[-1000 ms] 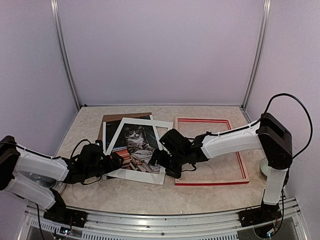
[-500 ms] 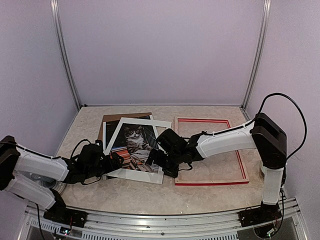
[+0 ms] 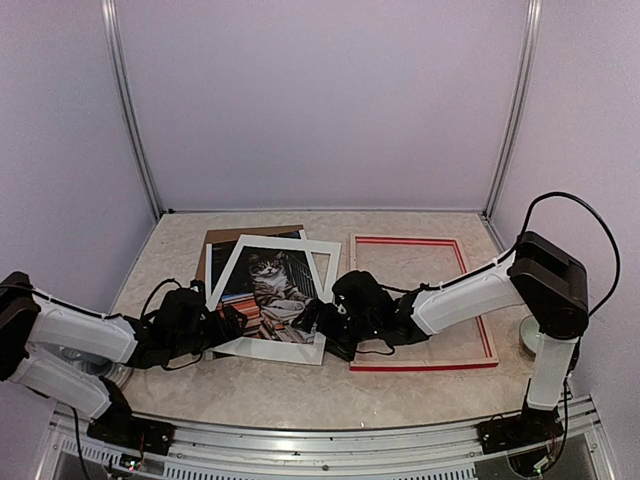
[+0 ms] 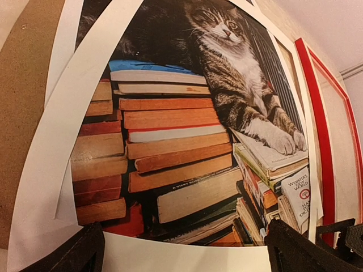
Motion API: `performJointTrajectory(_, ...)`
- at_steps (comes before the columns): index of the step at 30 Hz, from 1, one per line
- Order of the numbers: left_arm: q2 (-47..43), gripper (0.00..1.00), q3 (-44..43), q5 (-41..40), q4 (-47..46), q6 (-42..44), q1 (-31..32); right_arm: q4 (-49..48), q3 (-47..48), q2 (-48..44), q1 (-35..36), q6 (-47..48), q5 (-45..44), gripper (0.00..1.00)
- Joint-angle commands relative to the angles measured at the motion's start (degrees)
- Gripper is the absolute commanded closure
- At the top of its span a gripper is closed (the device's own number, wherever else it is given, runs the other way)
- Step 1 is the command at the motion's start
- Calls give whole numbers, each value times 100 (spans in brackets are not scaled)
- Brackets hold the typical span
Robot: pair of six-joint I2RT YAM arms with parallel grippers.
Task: Put the photo into the frame
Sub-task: Pick up the mat board from the photo.
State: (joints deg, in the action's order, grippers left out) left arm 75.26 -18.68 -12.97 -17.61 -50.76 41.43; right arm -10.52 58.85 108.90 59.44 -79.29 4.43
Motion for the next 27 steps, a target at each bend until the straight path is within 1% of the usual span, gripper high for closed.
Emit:
performJointTrajectory(1, -16, 1, 105, 119, 12, 32, -21, -597, -2, 214, -33, -86, 348, 2)
performJointTrajectory(4, -70, 1, 123, 94, 29, 44, -21, -564, 45, 228, -21, -69, 396, 2)
performJointTrajectory(9, -126, 1, 145, 82, 44, 57, -30, -1035, -170, 92, -20, -130, 448, 2)
performJointTrajectory(12, -117, 1, 162, 84, 38, 56, -30, -1093, -177, 15, -20, -133, 480, 3)
performJointTrajectory(20, -133, 1, 197, 128, -4, 37, -43, -495, 172, 8, -33, 11, 603, 5)
performJointTrajectory(25, -157, 1, 198, 112, -6, 48, -44, -160, 190, -214, -146, 167, 301, 6)
performJointTrajectory(27, -159, 1, 189, 126, -6, 42, -39, -132, 183, -229, -261, 204, 312, 6)
